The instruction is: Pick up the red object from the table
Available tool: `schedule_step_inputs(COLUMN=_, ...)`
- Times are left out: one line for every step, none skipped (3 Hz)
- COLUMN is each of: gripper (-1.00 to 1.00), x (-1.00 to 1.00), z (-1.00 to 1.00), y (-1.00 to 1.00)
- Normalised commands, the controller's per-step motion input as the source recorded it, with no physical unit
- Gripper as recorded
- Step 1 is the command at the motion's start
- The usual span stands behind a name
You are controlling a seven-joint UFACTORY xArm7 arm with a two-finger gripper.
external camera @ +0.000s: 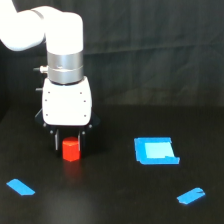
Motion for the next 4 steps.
schedule_step_inputs(gripper=-0.98, x=0.06, z=-0.14, y=0.11)
schedule_step_inputs(gripper=-1.0, x=0.15, z=-0.05, y=0.09)
schedule_step_inputs(gripper=-1.0, x=-0.1, z=0.91, y=0.09)
schedule_step_inputs(gripper=-1.0, x=-0.12, z=0.93, y=0.11)
